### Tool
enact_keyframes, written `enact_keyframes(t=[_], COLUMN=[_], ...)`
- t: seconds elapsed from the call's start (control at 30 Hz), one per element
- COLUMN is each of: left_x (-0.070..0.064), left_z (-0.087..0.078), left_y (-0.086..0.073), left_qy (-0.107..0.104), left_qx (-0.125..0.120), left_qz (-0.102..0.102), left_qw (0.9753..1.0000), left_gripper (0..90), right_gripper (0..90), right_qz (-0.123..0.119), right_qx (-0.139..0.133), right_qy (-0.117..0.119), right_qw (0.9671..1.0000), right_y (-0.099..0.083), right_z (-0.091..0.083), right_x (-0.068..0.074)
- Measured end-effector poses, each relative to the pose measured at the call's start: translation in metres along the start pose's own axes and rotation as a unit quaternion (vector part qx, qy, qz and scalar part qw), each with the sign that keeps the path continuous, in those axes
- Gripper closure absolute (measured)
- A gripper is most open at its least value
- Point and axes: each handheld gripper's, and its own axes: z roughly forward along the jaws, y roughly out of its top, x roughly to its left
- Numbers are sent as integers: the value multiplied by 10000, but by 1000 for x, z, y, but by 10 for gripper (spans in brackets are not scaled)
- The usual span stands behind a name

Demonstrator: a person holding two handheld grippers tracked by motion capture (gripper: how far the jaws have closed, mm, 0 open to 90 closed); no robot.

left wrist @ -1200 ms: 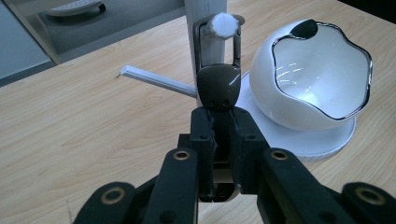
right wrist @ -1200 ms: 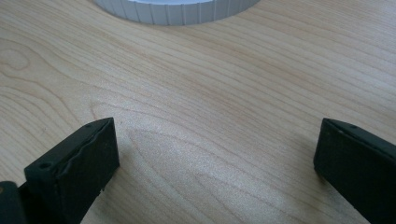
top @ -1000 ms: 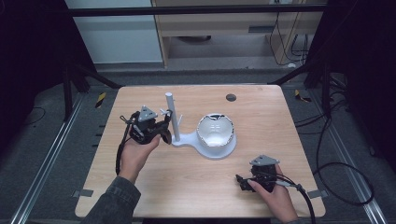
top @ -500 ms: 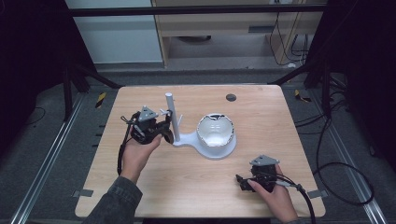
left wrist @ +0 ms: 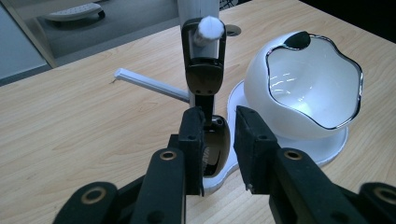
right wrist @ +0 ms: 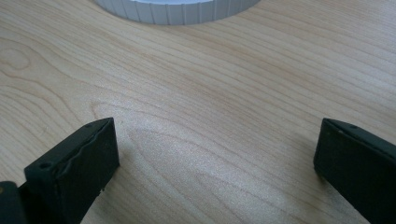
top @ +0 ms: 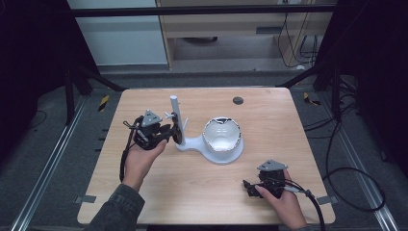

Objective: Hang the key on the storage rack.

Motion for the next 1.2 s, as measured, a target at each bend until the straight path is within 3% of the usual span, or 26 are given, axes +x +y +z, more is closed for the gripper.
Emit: enact_keyframes(t=[0.4,0.47,0.6,0.73,0.83,1.03,1.2], left_x=[2,2,1,0,-1,-5,-9], left_z=[-17,-17,-16,-14,-14,-10,-8], left_y=[-7,-10,-15,-22,-27,-40,-47], left_qy=[80,-58,-45,-71,-121,-344,-465], left_qx=[40,91,111,227,265,352,283], left_qz=[211,242,418,397,294,318,284], left_qw=[9997,9996,9991,9989,9991,9983,9981], left_gripper=[559,509,381,201,127,71,68], right_gripper=[4,4,4,4,4,4,4], right_qz=[1,4,-4,3,-2,-2,-3], right_qx=[-1,-1,-1,-1,-2,0,-1], right_qy=[0,1,-2,1,-2,0,-3], right_qw=[10000,10000,10000,10000,10000,10000,10000], right_y=[0,0,0,0,0,0,0], right_z=[0,0,0,0,0,0,0], right_x=[0,0,0,0,0,0,0])
